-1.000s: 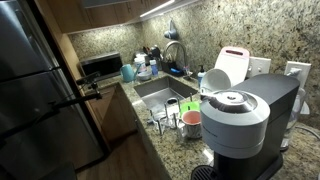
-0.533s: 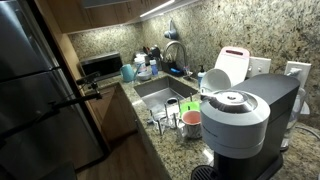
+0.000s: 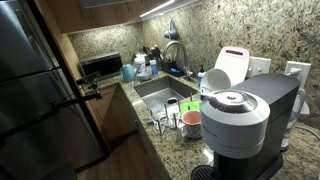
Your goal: Take the orange lid out of the open cupboard and put it on the counter
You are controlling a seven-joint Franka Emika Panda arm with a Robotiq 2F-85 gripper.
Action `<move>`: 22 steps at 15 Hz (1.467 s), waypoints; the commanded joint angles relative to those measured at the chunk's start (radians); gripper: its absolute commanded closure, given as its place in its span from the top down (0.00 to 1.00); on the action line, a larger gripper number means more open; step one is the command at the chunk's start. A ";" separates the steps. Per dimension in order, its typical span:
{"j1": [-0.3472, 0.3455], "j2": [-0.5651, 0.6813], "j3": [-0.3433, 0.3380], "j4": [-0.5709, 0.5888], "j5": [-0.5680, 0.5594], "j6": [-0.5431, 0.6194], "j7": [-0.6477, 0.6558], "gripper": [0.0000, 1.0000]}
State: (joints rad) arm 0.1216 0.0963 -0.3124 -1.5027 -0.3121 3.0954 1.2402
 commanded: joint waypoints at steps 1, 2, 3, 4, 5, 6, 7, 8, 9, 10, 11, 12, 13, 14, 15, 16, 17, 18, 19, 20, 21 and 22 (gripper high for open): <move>0.009 -0.101 0.003 -0.096 -0.035 -0.013 -0.016 0.04; 0.009 -0.116 -0.003 -0.107 -0.058 -0.018 -0.003 0.04; 0.007 -0.135 0.000 -0.128 -0.066 -0.020 -0.008 0.04; 0.006 -0.151 0.002 -0.147 -0.071 -0.020 -0.006 0.04; 0.004 -0.165 0.002 -0.164 -0.077 -0.023 -0.002 0.04; 0.004 -0.181 0.005 -0.188 -0.075 -0.025 -0.003 0.04; 0.008 -0.198 0.007 -0.215 -0.061 -0.023 -0.013 0.04; 0.006 -0.212 0.007 -0.232 -0.072 -0.032 -0.011 0.04; 0.010 -0.230 0.008 -0.260 -0.058 -0.029 -0.019 0.04; 0.006 -0.244 0.008 -0.279 -0.071 -0.038 -0.011 0.04; 0.011 -0.261 0.006 -0.305 -0.059 -0.037 -0.021 0.04; 0.009 -0.277 0.006 -0.326 -0.061 -0.042 -0.019 0.04; 0.007 -0.292 0.005 -0.347 -0.064 -0.045 -0.016 0.04; 0.000 -0.305 0.007 -0.361 -0.073 -0.049 -0.007 0.04; 0.006 -0.320 0.004 -0.383 -0.061 -0.045 -0.011 0.04; 0.003 -0.334 0.005 -0.398 -0.068 -0.050 -0.012 0.04; 0.004 -0.349 0.004 -0.418 -0.066 -0.051 -0.015 0.04; 0.002 -0.361 0.004 -0.433 -0.066 -0.051 -0.010 0.04; -0.005 -0.374 0.007 -0.446 -0.073 -0.054 -0.006 0.04; 0.006 -0.390 0.001 -0.465 -0.060 -0.051 -0.015 0.04; 0.008 -0.407 -0.001 -0.484 -0.061 -0.051 -0.019 0.04; 0.005 -0.423 0.001 -0.500 -0.063 -0.050 -0.014 0.04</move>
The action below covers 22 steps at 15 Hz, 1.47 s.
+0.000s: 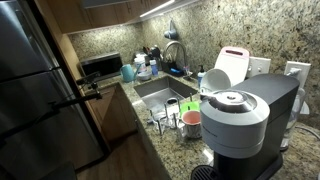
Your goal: Take the orange lid out of the open cupboard and put it on the counter
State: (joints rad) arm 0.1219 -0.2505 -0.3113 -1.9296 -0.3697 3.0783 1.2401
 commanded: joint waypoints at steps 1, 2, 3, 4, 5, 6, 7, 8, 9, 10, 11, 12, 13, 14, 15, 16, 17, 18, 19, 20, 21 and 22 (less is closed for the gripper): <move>0.002 -0.096 0.002 -0.097 -0.008 -0.027 -0.011 0.04; 0.001 -0.116 0.002 -0.120 -0.010 -0.027 -0.013 0.04; 0.007 -0.135 0.000 -0.143 -0.006 -0.027 -0.015 0.04; 0.010 -0.150 -0.001 -0.169 -0.002 -0.027 -0.013 0.04; 0.003 -0.162 0.002 -0.190 -0.005 -0.031 -0.007 0.04; 0.009 -0.173 -0.003 -0.216 0.002 -0.025 -0.007 0.04; 0.020 -0.184 -0.011 -0.241 0.010 -0.023 -0.010 0.04; 0.023 -0.190 -0.012 -0.263 0.015 -0.022 -0.005 0.04; 0.028 -0.192 -0.015 -0.285 0.018 -0.025 -0.007 0.04; -0.034 -0.187 0.060 -0.322 0.194 -0.012 -0.143 0.04; -0.027 -0.187 0.065 -0.341 0.243 -0.017 -0.167 0.04; -0.026 -0.184 0.080 -0.356 0.317 -0.020 -0.224 0.04; -0.022 -0.183 0.091 -0.368 0.383 -0.022 -0.271 0.04; -0.025 -0.177 0.104 -0.373 0.438 -0.029 -0.313 0.04; -0.025 -0.175 0.113 -0.378 0.487 -0.036 -0.355 0.04; -0.024 -0.171 0.122 -0.380 0.533 -0.038 -0.389 0.04; -0.047 -0.164 0.142 -0.378 0.566 -0.043 -0.406 0.04; -0.033 -0.167 0.136 -0.375 0.607 -0.045 -0.439 0.04; -0.055 -0.168 0.149 -0.372 0.628 -0.048 -0.454 0.04; -0.063 -0.177 0.150 -0.371 0.654 -0.051 -0.473 0.04; -0.078 -0.181 0.155 -0.370 0.671 -0.056 -0.489 0.04; -0.081 -0.181 0.156 -0.366 0.688 -0.064 -0.505 0.04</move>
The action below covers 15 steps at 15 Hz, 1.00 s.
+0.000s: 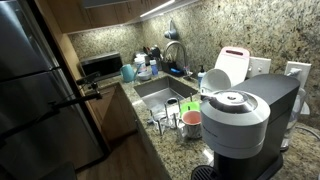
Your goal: Take the orange lid out of the open cupboard and put it on the counter
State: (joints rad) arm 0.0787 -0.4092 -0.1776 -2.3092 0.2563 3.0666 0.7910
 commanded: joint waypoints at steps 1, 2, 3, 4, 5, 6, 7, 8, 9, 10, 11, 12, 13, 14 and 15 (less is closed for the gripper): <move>0.024 -0.026 -0.031 0.015 0.035 -0.058 -0.037 0.04; -0.044 -0.002 0.034 0.007 0.081 -0.019 -0.068 0.04; -0.045 -0.003 0.034 0.007 0.088 -0.021 -0.070 0.15; -0.052 -0.001 0.041 0.007 0.097 -0.021 -0.076 0.15; -0.056 0.001 0.044 0.007 0.101 -0.021 -0.082 0.15; -0.058 0.002 0.045 0.006 0.101 -0.021 -0.082 0.15; -0.058 0.003 0.046 0.006 0.101 -0.021 -0.082 0.15; -0.058 0.003 0.048 0.006 0.101 -0.021 -0.082 0.15; -0.058 0.003 0.049 0.006 0.101 -0.021 -0.082 0.04; -0.045 0.004 0.045 0.006 0.116 -0.027 -0.084 0.04; -0.052 0.008 0.053 0.004 0.119 -0.039 -0.089 0.04; -0.040 0.012 0.051 0.002 0.137 -0.039 -0.103 0.04; -0.032 0.015 0.050 0.001 0.152 -0.042 -0.107 0.04; -0.025 0.020 0.050 -0.001 0.165 -0.048 -0.115 0.04; -0.024 0.025 0.053 -0.001 0.176 -0.057 -0.125 0.04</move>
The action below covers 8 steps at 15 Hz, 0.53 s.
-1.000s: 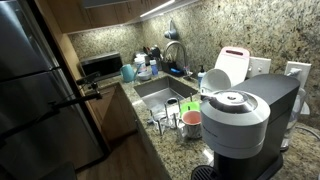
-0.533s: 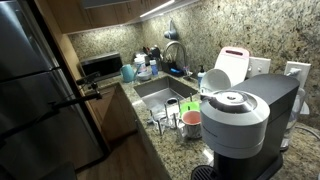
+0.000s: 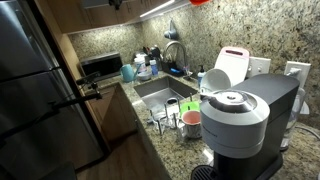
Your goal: Take the orange lid out of the open cupboard and put it on the counter
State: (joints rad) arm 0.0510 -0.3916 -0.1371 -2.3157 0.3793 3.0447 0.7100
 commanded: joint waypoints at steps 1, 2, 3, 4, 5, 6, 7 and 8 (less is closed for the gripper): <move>0.048 0.010 -0.022 0.002 0.036 -0.036 -0.027 0.04; 0.067 0.014 -0.030 0.003 0.049 -0.039 -0.034 0.04; 0.076 0.019 -0.035 0.003 0.046 -0.044 -0.033 0.04; 0.127 0.018 -0.065 0.006 0.077 -0.044 -0.049 0.04; 0.143 0.022 -0.076 0.005 0.087 -0.042 -0.047 0.04; 0.160 0.025 -0.087 0.004 0.093 -0.046 -0.053 0.04; 0.206 0.024 -0.117 0.005 0.124 -0.046 -0.067 0.04; 0.249 0.023 -0.145 0.007 0.154 -0.044 -0.078 0.04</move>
State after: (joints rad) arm 0.2000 -0.3582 -0.2116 -2.3176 0.4520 3.0291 0.6884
